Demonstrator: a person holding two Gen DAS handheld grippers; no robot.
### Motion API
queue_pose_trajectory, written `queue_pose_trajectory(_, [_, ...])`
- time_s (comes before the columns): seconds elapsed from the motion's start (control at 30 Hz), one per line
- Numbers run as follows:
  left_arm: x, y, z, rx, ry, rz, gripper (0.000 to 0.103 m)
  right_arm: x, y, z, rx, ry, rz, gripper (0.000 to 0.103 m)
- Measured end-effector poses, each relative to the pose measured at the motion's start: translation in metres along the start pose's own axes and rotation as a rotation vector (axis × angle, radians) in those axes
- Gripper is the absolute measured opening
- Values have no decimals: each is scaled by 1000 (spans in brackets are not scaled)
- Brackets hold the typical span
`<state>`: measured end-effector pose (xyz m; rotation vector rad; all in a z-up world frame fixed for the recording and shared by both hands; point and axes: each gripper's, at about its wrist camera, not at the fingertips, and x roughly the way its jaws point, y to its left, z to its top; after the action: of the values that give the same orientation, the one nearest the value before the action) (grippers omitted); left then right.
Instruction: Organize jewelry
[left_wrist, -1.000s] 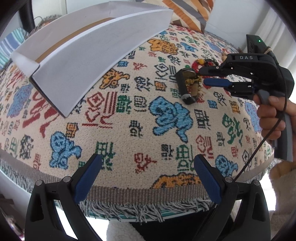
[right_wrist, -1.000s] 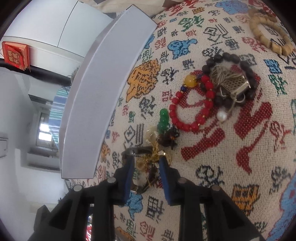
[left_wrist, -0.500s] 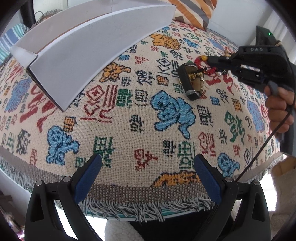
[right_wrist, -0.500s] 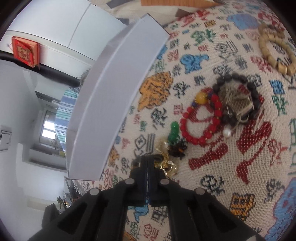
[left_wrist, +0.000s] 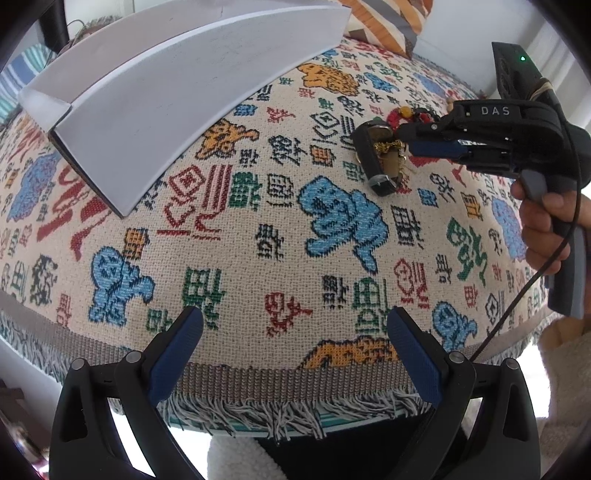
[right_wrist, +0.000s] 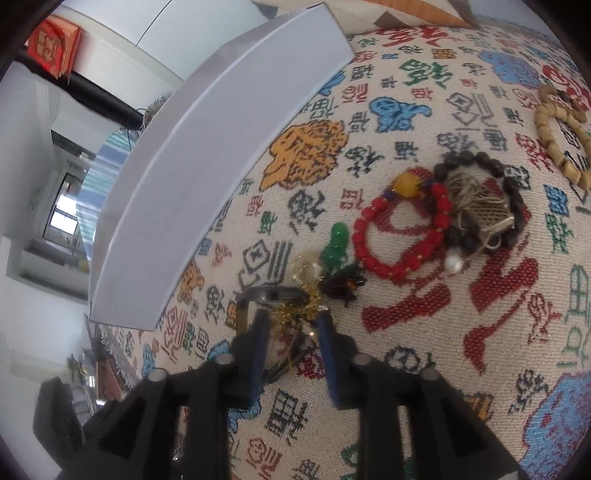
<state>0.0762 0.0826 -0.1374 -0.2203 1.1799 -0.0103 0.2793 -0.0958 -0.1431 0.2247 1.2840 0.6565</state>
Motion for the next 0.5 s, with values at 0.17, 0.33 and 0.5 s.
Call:
queue_pose_trajectory(0.17, [-1, 5, -1, -14, 3, 1, 100, 13, 2, 1, -43, 23, -40, 12])
queue_pose_trajectory(0.33, [1, 10, -1, -28, 10, 5, 100, 1, -3, -3, -22, -6, 9, 8])
queue_pose_trajectory(0.5, [3, 9, -2, -31, 18, 3, 100, -15, -3, -2, 12, -38, 94, 8])
